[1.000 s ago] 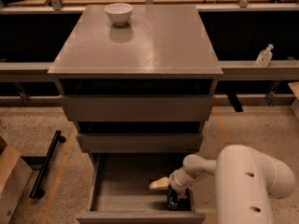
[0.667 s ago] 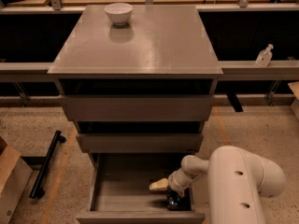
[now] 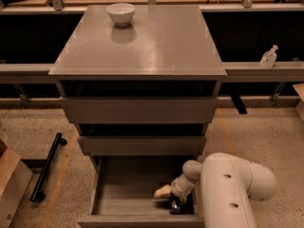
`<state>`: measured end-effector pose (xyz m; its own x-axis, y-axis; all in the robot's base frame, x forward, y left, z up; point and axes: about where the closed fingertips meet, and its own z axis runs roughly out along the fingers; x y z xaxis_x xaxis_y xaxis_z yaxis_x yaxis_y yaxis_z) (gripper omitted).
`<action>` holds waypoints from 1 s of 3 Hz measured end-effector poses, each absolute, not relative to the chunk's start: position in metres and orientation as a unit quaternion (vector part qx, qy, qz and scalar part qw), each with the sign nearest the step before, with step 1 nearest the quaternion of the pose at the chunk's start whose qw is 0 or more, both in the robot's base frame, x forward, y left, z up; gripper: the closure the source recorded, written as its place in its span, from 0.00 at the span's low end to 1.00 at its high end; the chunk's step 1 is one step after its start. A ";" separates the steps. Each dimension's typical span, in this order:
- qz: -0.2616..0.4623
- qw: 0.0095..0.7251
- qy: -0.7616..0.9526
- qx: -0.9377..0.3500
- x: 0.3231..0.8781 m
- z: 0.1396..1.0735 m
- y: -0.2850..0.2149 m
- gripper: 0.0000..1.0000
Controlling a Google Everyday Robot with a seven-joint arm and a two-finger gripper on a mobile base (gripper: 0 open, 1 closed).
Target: Pick pepsi can from bottom drawer and place on counter
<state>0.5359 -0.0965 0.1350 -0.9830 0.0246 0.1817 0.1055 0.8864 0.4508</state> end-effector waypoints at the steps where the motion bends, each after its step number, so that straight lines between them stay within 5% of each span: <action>1: -0.233 0.098 -0.966 -0.047 0.532 0.121 -0.100 0.36; 3: -0.247 0.100 -0.962 -0.058 0.529 0.126 -0.101 0.84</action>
Offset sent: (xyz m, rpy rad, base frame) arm -0.0090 -0.0179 -0.0347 -0.0252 0.0875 -0.0831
